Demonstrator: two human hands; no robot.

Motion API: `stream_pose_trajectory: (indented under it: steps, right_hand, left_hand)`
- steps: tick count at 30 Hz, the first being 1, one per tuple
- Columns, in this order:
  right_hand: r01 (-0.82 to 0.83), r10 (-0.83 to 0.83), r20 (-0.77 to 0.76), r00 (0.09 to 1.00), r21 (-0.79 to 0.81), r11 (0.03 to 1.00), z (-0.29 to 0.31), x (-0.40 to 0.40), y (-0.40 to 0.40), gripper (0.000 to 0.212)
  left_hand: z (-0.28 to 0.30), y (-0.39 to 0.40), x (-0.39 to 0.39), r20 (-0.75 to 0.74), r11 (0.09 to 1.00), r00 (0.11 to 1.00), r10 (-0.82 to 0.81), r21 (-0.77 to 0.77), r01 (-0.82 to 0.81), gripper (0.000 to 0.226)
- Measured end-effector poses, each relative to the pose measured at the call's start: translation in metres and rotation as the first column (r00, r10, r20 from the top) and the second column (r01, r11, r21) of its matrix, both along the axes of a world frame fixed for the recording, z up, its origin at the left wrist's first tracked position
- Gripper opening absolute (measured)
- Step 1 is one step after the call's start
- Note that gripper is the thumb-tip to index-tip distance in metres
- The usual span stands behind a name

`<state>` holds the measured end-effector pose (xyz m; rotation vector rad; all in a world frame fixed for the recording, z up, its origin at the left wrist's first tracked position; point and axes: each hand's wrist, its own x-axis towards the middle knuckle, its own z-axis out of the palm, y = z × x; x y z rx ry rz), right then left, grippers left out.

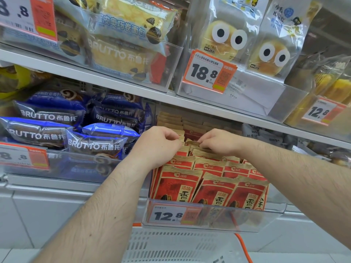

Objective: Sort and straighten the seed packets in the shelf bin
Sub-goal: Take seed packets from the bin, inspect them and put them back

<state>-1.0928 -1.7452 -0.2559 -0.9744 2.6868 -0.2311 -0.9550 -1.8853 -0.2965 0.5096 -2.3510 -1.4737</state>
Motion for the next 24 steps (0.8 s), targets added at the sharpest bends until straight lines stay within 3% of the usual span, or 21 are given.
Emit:
stream_pose_trajectory:
  steps: [7, 11, 13, 17, 21, 24]
  right_hand:
    - [-0.036, 0.036, 0.000, 0.999, 0.125, 0.992, 0.002, 0.010, 0.004, 0.027]
    - [-0.038, 0.064, -0.120, 0.991, 0.205, 0.978, 0.003, 0.018, 0.002, 0.027]
    - [-0.007, 0.047, -0.217, 0.975, 0.183, 0.983, 0.002, 0.018, 0.002, 0.025]
    - [0.021, -0.011, -0.254, 0.967, 0.039, 0.999, 0.002, 0.014, 0.003, 0.024]
    - [-0.027, 0.041, -0.471, 0.881, 0.035, 0.999, 0.006, 0.012, 0.004, 0.022]
    - [-0.114, 0.060, -0.646, 0.761, -0.041, 0.993, 0.012, 0.012, 0.010, 0.022]
  left_hand:
    - [-0.004, -0.004, -0.001, -0.009, 1.000, 1.000, 0.006, 0.009, -0.006, 0.021]
    - [-0.003, -0.003, -0.001, -0.002, 1.000, 1.000, 0.003, -0.011, -0.003, 0.023]
    - [-0.003, -0.002, -0.001, 0.002, 1.000, 1.000, -0.003, -0.021, 0.003, 0.023]
    - [-0.002, 0.000, -0.001, 0.009, 0.999, 1.000, -0.003, -0.036, 0.004, 0.025]
    - [-0.001, 0.000, 0.001, 0.002, 1.000, 1.000, -0.006, -0.027, 0.006, 0.023]
    - [0.000, -0.001, 0.002, -0.014, 1.000, 1.000, -0.007, -0.010, 0.006, 0.021]
